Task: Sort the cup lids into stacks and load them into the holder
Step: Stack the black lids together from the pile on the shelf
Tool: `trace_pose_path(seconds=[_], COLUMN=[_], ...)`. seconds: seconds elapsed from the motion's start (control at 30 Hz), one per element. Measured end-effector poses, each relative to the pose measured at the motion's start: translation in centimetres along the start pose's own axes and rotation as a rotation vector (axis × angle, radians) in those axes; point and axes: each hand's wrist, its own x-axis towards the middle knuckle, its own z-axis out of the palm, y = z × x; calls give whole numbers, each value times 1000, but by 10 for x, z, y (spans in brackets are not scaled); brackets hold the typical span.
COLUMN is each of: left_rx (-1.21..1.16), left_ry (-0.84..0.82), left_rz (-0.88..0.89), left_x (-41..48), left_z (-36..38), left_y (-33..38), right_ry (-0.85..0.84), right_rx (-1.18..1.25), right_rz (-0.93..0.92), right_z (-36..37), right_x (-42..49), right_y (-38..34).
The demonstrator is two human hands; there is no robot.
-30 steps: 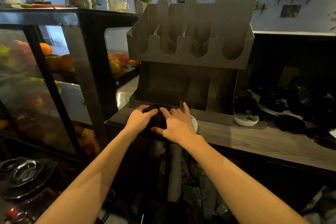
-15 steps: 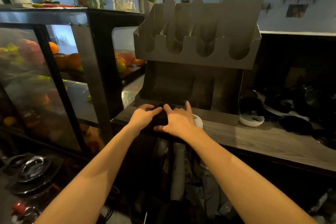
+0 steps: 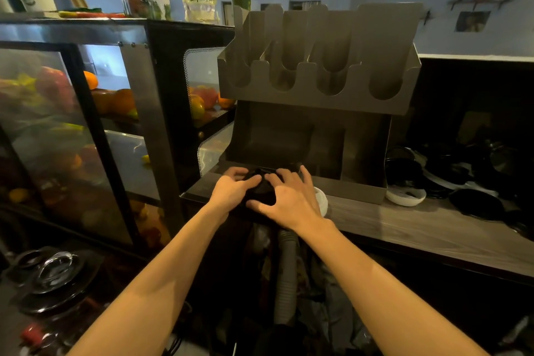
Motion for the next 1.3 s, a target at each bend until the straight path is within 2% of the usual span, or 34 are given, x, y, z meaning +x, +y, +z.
trace_pose_path(seconds=[0.2, 0.47, 0.57, 0.7, 0.8, 0.9, 1.03, 1.2, 1.3], left_rx=[55, 39, -5, 74, 94, 75, 112, 88, 82], left_ry=[78, 26, 13, 39, 49, 50, 32, 45, 33], left_rz=[25, -59, -72, -31, -66, -106, -70, -82, -75], left_x=[1, -1, -3, -6, -4, -1, 0, -2, -5], left_z=[9, 5, 0, 1, 0, -4, -3, -1, -2], left_y=[0, 5, 5, 2, 3, 7, 3, 4, 7], right_ry=[-59, -182, -175, -147, -141, -175, -231, -165, -187], right_rx=[-23, -33, -44, -50, -64, -57, -87, -64, -61], right_rz=[50, 40, 66, 71, 61, 70, 34, 10, 11], right_z=[-5, -18, -19, -17, -15, -13, -18, -21, -16], right_x=[6, 7, 5, 5, 9, 14, 20, 20, 16], right_y=[1, 6, 13, 10, 2, -3, 0, 4, 3])
